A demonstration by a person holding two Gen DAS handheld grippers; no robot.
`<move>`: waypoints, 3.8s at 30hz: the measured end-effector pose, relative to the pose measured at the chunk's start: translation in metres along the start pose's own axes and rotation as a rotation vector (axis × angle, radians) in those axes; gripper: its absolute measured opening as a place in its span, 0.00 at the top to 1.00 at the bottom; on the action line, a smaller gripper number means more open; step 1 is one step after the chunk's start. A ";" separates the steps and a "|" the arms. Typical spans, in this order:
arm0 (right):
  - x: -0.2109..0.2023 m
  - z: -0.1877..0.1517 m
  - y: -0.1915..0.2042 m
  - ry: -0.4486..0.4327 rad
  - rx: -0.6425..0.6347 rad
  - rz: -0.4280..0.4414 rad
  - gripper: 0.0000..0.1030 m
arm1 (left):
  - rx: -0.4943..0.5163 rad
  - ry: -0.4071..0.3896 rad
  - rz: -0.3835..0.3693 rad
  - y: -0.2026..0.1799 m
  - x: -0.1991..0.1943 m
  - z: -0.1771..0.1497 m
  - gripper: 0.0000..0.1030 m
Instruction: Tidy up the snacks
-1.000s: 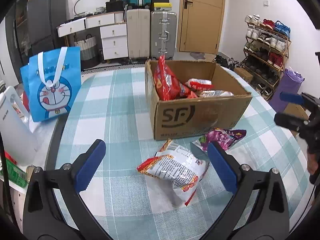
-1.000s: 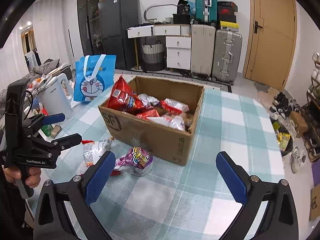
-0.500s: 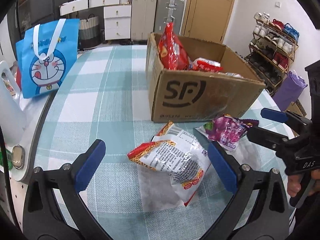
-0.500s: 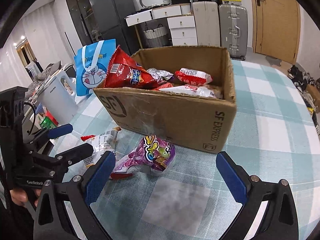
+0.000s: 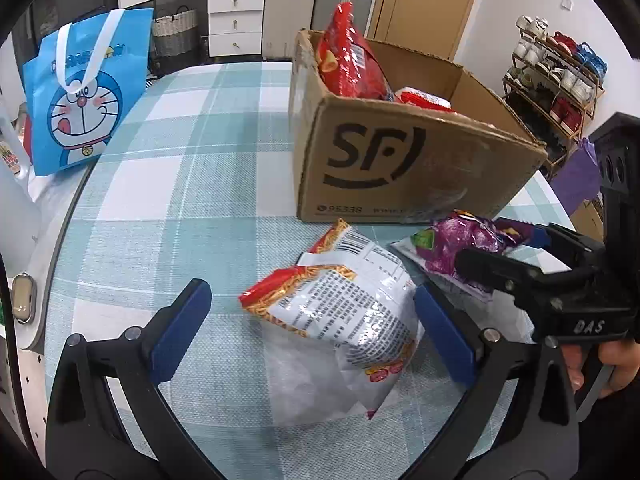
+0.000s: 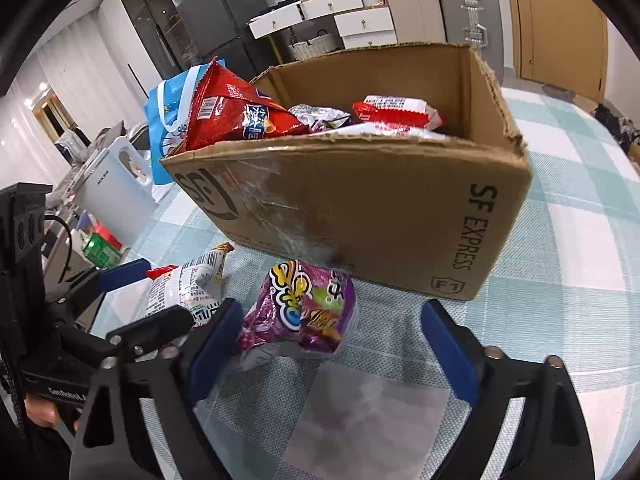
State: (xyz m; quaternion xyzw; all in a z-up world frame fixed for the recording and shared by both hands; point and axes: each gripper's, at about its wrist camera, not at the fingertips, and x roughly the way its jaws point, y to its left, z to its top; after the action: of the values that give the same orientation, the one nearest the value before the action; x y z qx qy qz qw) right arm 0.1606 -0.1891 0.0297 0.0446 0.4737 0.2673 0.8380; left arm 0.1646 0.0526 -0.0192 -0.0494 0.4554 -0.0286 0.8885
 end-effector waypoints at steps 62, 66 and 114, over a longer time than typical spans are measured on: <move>-0.113 -0.025 0.010 -0.318 -0.002 0.054 0.55 | -0.024 -0.201 -0.240 -0.020 -0.096 -0.008 0.39; -0.119 -0.010 0.009 -0.349 -0.009 0.032 0.55 | -0.006 -0.245 -0.226 -0.025 -0.106 0.012 0.39; -0.112 -0.038 -0.001 -0.465 -0.043 -0.123 0.01 | 0.055 -0.399 0.007 -0.027 -0.094 0.009 0.00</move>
State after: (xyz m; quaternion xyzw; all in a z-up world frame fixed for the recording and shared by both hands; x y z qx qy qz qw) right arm 0.0843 -0.2522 0.0951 0.0581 0.2641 0.2084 0.9399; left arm 0.1171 0.0350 0.0648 -0.0280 0.2695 -0.0275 0.9622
